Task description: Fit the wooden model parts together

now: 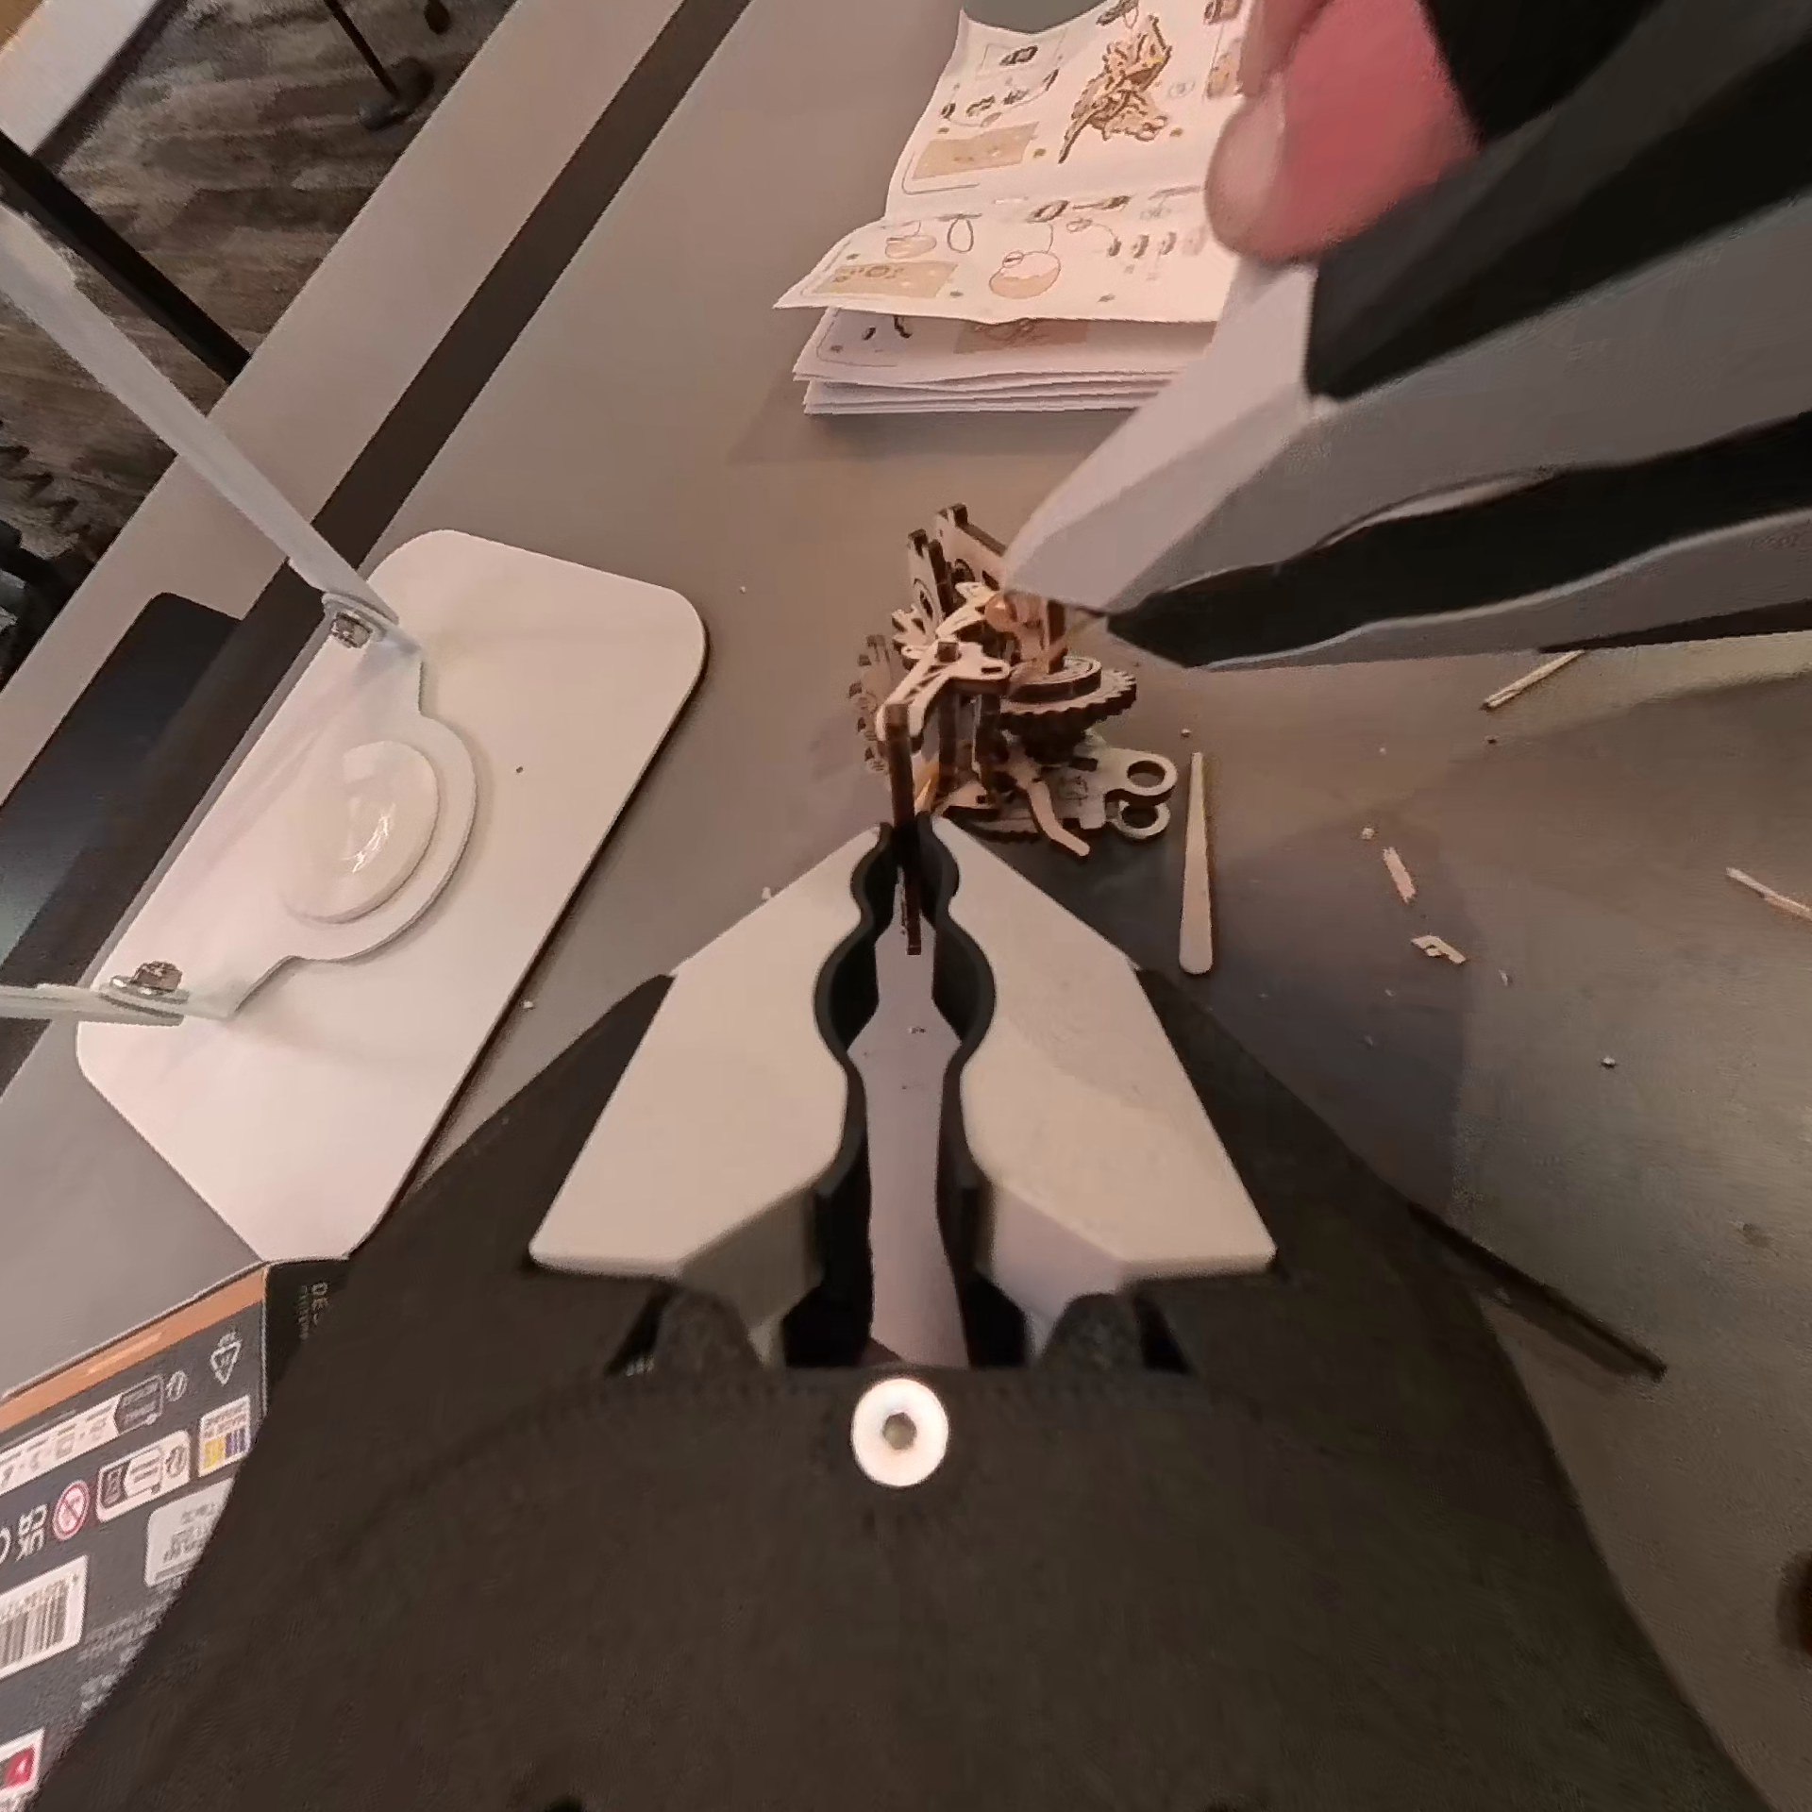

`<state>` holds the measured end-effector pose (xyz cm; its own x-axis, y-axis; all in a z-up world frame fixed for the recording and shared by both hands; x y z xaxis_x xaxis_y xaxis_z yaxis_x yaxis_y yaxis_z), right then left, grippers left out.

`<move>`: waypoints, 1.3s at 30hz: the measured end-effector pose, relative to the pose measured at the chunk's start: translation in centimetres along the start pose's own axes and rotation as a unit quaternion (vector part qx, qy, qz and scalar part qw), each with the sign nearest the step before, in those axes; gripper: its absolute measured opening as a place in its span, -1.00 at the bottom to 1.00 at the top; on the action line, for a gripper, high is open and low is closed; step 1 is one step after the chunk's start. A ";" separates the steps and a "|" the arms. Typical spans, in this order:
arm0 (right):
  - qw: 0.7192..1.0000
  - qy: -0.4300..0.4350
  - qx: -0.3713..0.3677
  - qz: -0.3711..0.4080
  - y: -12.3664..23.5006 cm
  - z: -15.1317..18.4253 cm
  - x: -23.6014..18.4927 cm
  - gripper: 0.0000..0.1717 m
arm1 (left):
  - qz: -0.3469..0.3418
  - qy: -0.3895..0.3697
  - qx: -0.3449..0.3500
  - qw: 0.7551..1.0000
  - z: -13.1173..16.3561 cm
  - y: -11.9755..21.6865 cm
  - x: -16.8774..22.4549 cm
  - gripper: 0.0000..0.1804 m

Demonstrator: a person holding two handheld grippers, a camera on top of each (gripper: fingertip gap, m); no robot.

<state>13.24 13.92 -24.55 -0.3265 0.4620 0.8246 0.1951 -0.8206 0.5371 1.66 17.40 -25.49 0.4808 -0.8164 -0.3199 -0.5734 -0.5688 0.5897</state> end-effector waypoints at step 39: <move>0.822 -0.482 0.173 -0.249 -2.2 7.7 -2.7 -0.90 | -0.003 0.009 0.007 1.000 0.7 0.1 -0.4 -0.99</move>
<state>20.81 17.03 -26.57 0.4065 0.9004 0.1549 0.5646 -0.3809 0.7322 0.98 17.63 -25.82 0.4960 -0.8110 -0.3104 -0.5792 -0.5753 0.5776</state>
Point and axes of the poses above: each gripper's, where its closed fingertips meet, y back along the fingers, z out of its underside, x = y × z across the jaws, the point moved 10 cm from there along y, back along the fingers, and after that the axes turned 3 degrees about -y, right-handed, at the moved point
